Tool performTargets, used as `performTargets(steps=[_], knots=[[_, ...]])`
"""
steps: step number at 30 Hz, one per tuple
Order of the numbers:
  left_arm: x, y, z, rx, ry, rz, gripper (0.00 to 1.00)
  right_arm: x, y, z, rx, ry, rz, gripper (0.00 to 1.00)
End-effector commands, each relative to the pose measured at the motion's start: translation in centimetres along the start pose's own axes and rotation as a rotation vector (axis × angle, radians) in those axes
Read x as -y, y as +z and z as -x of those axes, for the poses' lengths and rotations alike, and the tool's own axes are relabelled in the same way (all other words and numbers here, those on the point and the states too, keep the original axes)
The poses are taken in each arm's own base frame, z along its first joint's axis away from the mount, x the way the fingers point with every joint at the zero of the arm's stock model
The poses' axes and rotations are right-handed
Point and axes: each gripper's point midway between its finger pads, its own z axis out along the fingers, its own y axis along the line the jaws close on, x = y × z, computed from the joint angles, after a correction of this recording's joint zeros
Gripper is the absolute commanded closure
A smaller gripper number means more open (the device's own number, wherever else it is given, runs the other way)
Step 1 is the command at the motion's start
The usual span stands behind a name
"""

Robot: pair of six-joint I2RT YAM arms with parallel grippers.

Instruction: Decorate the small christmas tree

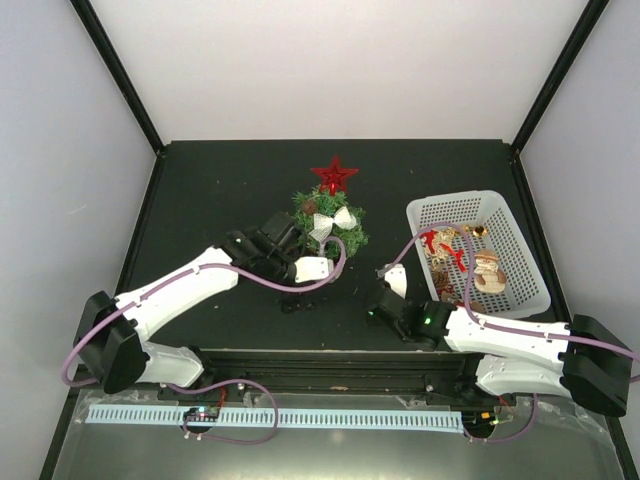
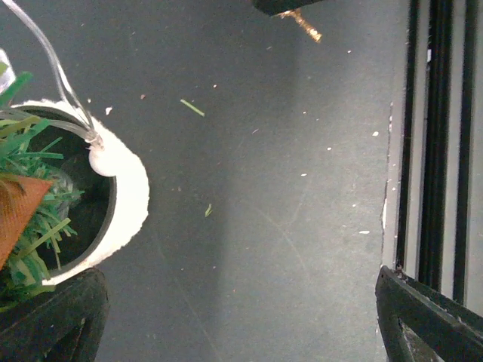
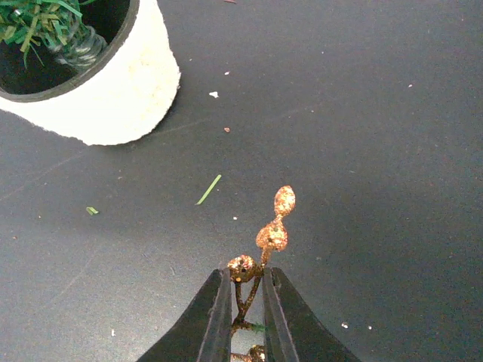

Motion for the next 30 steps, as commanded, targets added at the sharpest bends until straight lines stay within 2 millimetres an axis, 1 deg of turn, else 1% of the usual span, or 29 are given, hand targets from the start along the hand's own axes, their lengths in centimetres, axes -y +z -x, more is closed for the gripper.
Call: performTargets(steps=[1,4,6,11,15,19,26,30], knots=[[-1.3,-0.7,-0.1,0.007,0.0,0.094,0.04,0.2,0.0,0.4,0.022,0.032,0.003,0.84],[-1.7,-0.7,-0.8,-0.003,-0.009,0.116,0.04,0.2,0.1,0.3,0.021,0.029,0.003,0.84],[-1.9,-1.5,-0.9,0.011,-0.01,0.141,0.04,0.3,0.2,0.2,0.02,0.032,0.002,0.84],[-2.8,-2.3,-1.8,0.016,-0.043,0.176,0.03,0.3,0.2,0.1,0.015,0.032,0.004,0.84],[-3.8,-3.2,-2.2,0.032,-0.072,0.212,0.03,0.2,0.1,0.2,0.014,0.03,0.009,0.84],[-5.3,-3.9,-3.0,0.04,-0.106,0.248,0.03,0.1,0.1,0.1,0.009,0.028,0.011,0.84],[-6.8,-4.2,-3.2,0.065,-0.137,0.266,0.03,-0.1,0.1,0.0,0.001,0.022,0.022,0.84],[-7.8,-3.9,-3.1,0.071,-0.158,0.272,0.03,-0.4,-0.3,0.4,0.011,0.021,0.042,0.84]])
